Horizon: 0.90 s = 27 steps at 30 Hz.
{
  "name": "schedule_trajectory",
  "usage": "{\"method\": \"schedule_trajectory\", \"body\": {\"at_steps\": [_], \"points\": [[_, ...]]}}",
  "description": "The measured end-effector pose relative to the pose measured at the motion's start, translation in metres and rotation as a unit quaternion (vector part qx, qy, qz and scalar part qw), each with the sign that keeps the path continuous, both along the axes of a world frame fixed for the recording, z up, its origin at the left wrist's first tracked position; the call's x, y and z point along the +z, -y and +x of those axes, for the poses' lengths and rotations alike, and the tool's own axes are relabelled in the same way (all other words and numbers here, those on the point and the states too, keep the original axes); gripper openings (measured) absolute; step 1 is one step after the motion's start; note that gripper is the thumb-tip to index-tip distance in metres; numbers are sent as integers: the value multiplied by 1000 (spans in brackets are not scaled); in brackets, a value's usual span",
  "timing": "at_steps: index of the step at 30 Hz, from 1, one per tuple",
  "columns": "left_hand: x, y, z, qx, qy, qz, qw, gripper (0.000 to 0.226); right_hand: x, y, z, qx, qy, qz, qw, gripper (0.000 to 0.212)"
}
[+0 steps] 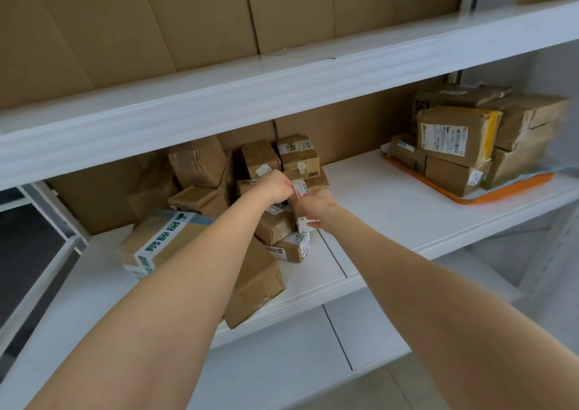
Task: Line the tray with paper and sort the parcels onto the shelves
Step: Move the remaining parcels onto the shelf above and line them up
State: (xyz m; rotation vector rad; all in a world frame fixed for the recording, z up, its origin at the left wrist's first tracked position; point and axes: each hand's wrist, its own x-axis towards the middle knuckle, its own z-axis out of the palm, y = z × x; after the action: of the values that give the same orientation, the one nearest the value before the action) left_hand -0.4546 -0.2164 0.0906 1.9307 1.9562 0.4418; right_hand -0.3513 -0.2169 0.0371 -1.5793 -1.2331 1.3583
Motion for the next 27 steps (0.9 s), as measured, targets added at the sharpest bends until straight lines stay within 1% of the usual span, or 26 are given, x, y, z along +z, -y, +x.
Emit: {"method": "schedule_trajectory", "body": {"at_steps": [1, 3, 5, 8, 12, 13, 16, 17, 18, 20, 21, 22, 25, 27], "points": [[1, 1, -3, -11, 0, 0, 1000, 27, 3, 3, -4, -7, 3, 5, 1000, 16], [4, 2, -10, -33, -6, 5, 999, 23, 8, 8, -12, -27, 2, 12, 1000, 7], [5, 3, -22, -55, -16, 12, 998, 18, 11, 16, -22, -48, -8, 11, 999, 13], [7, 3, -49, -77, -12, 33, 996, 19, 14, 25, -44, -70, -18, 9, 997, 16], [10, 2, -93, -62, 8, 81, 995, 23, 20, 39, -83, -85, -1, 8, 996, 26], [10, 1, -105, -56, 10, 85, 995, 21, 21, 44, -93, -83, -2, 7, 997, 32], [10, 2, -143, -22, 7, 90, 996, 10, 22, 57, -119, -81, -12, -13, 997, 73], [10, 3, -156, -4, 8, 88, 996, 13, 22, 62, -127, -81, -9, -21, 996, 83], [10, 5, -170, 18, -4, 89, 996, 23, 24, 67, -134, -77, 1, -29, 997, 89], [10, 11, -195, 69, -69, 86, 991, 43, 26, 74, -144, -63, 19, -50, 997, 96], [10, 15, -208, 95, -93, 81, 988, 51, 26, 77, -149, -56, 29, -60, 996, 98], [10, 19, -220, 113, -100, 69, 986, 54, 27, 81, -152, -51, 36, -70, 996, 100], [5, 28, -247, 101, -68, 20, 992, 45, 26, 88, -160, -40, 46, -106, 993, 105], [2, 34, -254, 78, -53, -17, 995, 44, 25, 91, -162, -39, 46, -123, 991, 108]]}}
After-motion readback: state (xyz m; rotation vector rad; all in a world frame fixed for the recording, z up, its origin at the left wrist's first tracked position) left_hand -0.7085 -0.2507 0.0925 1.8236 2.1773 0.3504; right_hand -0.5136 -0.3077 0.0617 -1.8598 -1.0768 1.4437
